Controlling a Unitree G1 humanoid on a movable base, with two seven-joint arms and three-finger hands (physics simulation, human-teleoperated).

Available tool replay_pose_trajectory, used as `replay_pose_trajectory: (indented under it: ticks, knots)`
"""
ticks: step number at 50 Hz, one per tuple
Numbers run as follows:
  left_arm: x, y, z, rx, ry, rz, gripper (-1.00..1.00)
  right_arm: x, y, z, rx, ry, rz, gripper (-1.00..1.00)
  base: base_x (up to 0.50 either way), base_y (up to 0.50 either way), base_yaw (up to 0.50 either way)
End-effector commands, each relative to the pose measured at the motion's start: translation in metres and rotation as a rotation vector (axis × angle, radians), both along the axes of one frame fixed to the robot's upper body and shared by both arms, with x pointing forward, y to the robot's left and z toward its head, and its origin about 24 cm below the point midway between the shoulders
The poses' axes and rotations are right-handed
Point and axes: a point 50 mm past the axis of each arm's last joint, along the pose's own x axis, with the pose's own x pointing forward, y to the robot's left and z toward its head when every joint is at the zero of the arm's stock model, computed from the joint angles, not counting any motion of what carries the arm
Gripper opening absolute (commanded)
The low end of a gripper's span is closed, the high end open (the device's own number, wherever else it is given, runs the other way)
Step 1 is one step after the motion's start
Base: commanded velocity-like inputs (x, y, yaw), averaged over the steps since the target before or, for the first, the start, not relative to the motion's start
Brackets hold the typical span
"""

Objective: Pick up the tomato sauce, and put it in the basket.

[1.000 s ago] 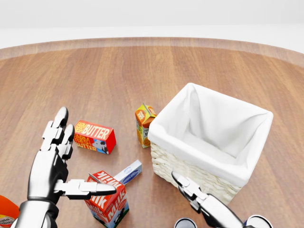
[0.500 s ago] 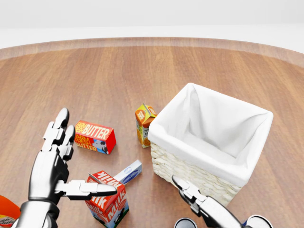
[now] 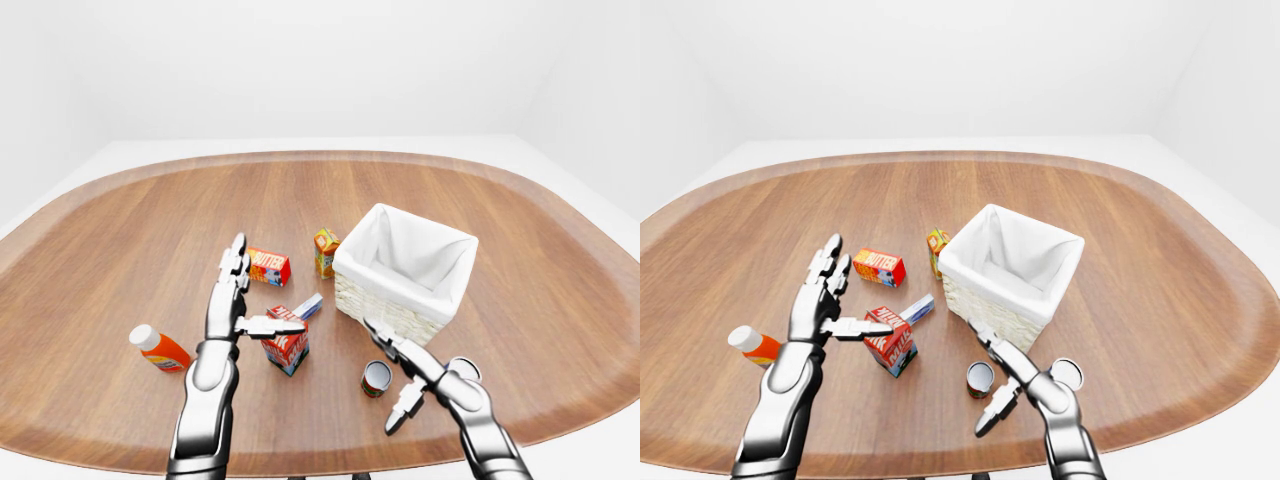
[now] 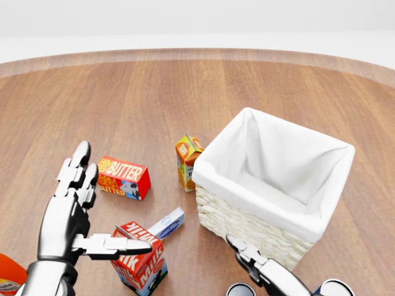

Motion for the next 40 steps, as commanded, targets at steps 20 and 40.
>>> replay_pose_trajectory:
  ticks: [20, 40]
  knots:
    - [-0.0001, -0.0004, -0.0013, 0.002, 0.006, -0.002, 0.95, 0.0021, -0.0020, -0.0110, -0.026, 0.046, -0.014, 1.00, 0.00, 0.00, 0.00]
    - [-0.0004, -0.0012, -0.0034, 0.004, 0.014, -0.004, 0.95, 0.0038, -0.0003, -0.0116, -0.038, 0.045, -0.010, 1.00, 0.00, 0.00, 0.00]
